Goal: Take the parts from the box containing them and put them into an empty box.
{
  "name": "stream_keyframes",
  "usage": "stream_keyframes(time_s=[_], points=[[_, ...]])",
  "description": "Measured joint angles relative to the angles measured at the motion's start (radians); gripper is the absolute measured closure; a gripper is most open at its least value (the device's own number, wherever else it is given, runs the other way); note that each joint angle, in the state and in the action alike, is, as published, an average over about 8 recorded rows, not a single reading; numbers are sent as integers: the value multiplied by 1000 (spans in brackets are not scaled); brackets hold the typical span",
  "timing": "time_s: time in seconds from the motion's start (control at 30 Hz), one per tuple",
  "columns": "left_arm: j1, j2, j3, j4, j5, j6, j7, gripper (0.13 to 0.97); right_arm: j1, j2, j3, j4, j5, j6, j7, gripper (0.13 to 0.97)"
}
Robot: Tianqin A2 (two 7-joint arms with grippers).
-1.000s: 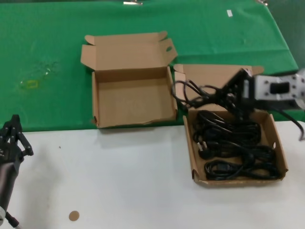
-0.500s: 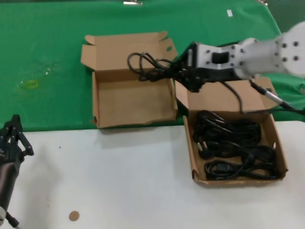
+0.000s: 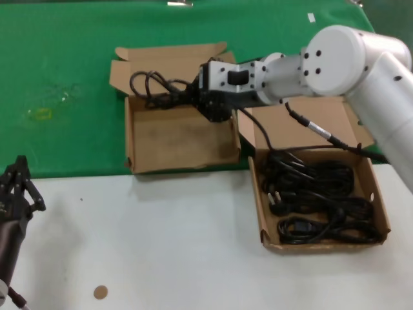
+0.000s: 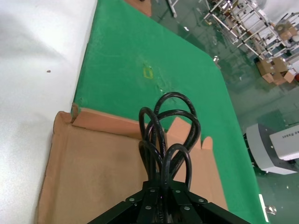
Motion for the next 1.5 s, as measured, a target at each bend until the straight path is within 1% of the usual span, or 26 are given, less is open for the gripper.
stream_keyframes(time_s=[0.23,0.6,0.9,1.17,1.2,1.3,1.47,1.5], points=[[0,0,0,0,0,0,0,953,23,-37,-13,-91,-2,38,-44,928],[0,0,0,0,0,0,0,953,31,-52,-21,-122,-13,64,-53,919],[0,0,0,0,0,0,0,953,26,-52,-21,-121,-13,75,-56,844],[0,0,0,0,0,0,0,951,13,-49,-12,-112,-2,86,-58,698],[0,0,0,0,0,0,0,951,8,-48,-9,-109,1,90,-58,698],[0,0,0,0,0,0,0,950,-17,-46,3,-92,17,106,-57,618],[0,0,0,0,0,0,0,915,-78,-41,35,-50,56,147,-56,484],[0,0,0,0,0,0,0,908,-92,-39,42,-41,65,156,-55,484]])
